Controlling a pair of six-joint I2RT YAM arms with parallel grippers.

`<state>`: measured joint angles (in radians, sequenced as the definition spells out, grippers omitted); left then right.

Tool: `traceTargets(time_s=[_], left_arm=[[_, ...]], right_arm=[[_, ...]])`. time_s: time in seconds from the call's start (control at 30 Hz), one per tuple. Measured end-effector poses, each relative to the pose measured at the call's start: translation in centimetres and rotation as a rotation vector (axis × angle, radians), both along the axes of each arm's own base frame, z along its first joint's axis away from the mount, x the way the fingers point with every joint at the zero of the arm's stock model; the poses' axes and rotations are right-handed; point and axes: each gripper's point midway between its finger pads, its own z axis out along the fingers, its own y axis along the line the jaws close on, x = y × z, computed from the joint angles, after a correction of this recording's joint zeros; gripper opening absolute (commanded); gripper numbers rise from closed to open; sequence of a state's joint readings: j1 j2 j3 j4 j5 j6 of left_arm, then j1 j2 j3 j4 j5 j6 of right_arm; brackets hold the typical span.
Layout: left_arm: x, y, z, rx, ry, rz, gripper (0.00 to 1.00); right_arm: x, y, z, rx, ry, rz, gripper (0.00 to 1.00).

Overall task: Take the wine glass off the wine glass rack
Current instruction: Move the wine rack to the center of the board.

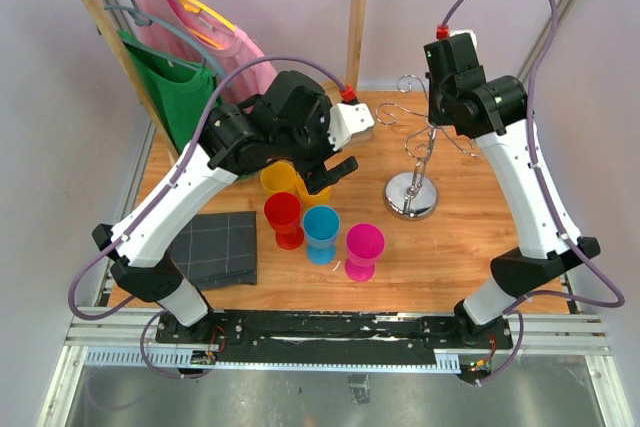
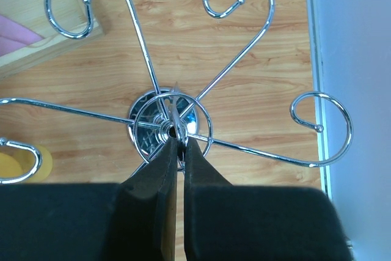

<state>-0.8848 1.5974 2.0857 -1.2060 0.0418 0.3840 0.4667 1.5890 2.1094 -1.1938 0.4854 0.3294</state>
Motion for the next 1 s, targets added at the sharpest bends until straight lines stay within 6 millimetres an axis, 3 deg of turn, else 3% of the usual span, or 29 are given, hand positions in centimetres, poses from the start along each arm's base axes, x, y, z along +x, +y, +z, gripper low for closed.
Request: traceTargets(time_s=[0.57, 0.77, 1.0], left_arm=[[0.0, 0.0, 0.0, 0.001, 0.0, 0.0, 0.97], [0.0, 0.1, 0.0, 0.001, -0.001, 0.001, 0.97], [0.0, 0.1, 0.1, 0.0, -0.004, 0.002, 0.97]], right_arm=[[3.2, -5.7, 0.5, -0.057, -0.04, -0.123, 0.01], [5.0, -8.7, 0.4, -0.052, -0.07, -0.18, 0.01], [7.6, -10.7, 0.6, -0.016, -0.159, -0.222, 0.01]])
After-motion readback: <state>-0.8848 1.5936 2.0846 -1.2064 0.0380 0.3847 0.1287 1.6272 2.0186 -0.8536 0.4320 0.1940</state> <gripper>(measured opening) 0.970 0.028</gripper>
